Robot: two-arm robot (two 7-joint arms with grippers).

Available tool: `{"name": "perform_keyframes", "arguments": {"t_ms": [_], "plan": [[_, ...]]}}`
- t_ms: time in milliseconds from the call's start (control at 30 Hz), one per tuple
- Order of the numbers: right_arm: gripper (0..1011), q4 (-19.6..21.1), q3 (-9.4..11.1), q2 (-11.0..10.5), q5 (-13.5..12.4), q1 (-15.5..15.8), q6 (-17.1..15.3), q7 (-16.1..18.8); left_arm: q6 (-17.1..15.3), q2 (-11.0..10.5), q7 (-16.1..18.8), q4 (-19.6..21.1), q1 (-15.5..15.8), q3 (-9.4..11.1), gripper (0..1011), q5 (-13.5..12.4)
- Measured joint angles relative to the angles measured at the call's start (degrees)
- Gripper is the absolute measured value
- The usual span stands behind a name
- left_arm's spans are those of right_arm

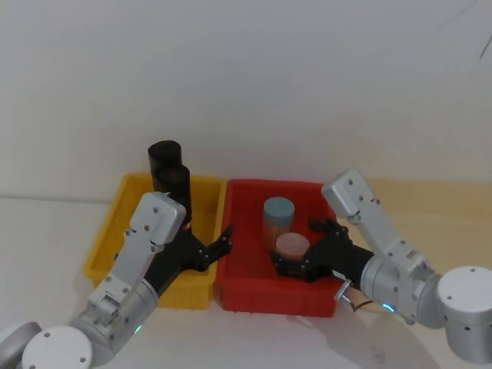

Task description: Pick up the garbage bag with the one hand and transfer it to the other hand.

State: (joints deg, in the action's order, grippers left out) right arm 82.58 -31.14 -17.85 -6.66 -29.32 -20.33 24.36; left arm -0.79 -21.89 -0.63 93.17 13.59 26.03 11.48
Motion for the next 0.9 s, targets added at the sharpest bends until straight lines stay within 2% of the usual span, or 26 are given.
{"name": "perform_keyframes", "arguments": {"t_ms": [467,900], "plan": [[993,-4.78,-0.72,1.69,0.98,-2.52,-0.01,1.45,0.0,0.0,0.0,0.0,0.0,0.0,1001,0.0],[691,-6.5,-1.04,2.28,1.31,-3.41,0.04,2.25,0.0,0.0,0.0,0.0,0.0,0.0,1002,0.0]]}}
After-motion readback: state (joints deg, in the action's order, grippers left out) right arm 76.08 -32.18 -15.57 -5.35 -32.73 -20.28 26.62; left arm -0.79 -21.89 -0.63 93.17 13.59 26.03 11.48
